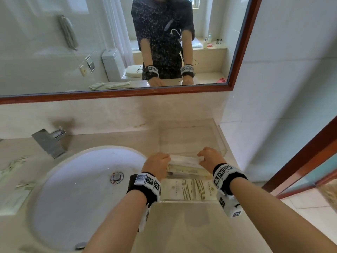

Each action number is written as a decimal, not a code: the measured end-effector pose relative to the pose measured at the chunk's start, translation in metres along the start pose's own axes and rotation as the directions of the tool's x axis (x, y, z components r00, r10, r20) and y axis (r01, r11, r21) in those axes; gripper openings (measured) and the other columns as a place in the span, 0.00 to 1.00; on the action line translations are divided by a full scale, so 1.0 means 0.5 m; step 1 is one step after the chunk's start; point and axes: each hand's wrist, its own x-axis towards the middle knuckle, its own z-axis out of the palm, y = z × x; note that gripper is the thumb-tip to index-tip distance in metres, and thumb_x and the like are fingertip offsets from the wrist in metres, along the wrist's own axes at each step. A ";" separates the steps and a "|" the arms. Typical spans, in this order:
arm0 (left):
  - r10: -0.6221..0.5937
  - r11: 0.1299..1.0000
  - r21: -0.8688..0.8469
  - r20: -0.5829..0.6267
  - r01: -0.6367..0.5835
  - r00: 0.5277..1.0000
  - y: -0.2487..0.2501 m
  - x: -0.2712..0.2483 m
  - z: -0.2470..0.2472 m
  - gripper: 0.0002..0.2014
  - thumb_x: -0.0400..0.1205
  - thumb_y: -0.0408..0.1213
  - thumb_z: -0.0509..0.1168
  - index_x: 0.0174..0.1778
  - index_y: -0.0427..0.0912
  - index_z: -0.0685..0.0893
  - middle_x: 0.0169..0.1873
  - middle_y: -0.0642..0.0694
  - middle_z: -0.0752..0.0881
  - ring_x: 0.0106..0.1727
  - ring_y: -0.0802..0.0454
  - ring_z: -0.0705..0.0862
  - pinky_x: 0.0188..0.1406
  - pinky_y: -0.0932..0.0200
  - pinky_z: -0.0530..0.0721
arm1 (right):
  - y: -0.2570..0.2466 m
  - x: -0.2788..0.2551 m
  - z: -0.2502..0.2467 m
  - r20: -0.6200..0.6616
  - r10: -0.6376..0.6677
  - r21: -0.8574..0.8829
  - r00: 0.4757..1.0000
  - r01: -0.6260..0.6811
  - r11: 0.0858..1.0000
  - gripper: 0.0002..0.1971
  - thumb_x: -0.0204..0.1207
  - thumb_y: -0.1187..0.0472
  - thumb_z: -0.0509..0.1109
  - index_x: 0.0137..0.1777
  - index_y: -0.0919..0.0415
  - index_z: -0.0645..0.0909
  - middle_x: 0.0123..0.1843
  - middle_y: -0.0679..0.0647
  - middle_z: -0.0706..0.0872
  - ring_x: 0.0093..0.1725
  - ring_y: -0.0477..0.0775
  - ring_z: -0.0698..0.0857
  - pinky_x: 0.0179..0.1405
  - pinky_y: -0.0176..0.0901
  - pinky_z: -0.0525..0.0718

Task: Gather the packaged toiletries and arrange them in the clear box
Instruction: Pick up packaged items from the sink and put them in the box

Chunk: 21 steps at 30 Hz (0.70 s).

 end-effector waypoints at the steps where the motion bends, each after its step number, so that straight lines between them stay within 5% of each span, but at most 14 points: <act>1: -0.001 1.000 0.010 -0.026 0.002 1.000 -0.010 -0.015 -0.003 0.19 0.84 0.31 0.57 0.72 0.40 0.76 0.76 0.45 0.73 0.77 0.48 0.70 0.78 0.53 0.68 | -0.008 -0.002 -0.001 -0.020 -0.011 -0.005 1.000 0.011 1.000 0.16 0.80 0.63 0.66 0.67 0.62 0.81 0.65 0.57 0.80 0.60 0.59 0.83 0.63 0.45 0.79; 9: -0.199 0.974 0.107 -0.001 0.198 0.980 -0.145 -0.159 -0.037 0.21 0.85 0.35 0.56 0.76 0.44 0.70 0.81 0.50 0.65 0.83 0.52 0.59 0.81 0.53 0.61 | -0.179 0.000 0.001 -0.042 -0.192 -0.022 0.980 0.191 0.981 0.13 0.79 0.63 0.65 0.61 0.60 0.84 0.61 0.54 0.83 0.57 0.57 0.84 0.57 0.44 0.80; 21: -0.360 0.920 0.141 -0.067 0.366 0.931 -0.401 -0.411 -0.119 0.19 0.84 0.37 0.60 0.73 0.46 0.74 0.79 0.51 0.68 0.82 0.53 0.60 0.80 0.51 0.60 | -0.554 -0.033 0.078 0.083 -0.362 -0.126 0.929 0.370 0.920 0.13 0.81 0.58 0.64 0.62 0.58 0.83 0.63 0.53 0.84 0.63 0.54 0.82 0.61 0.42 0.77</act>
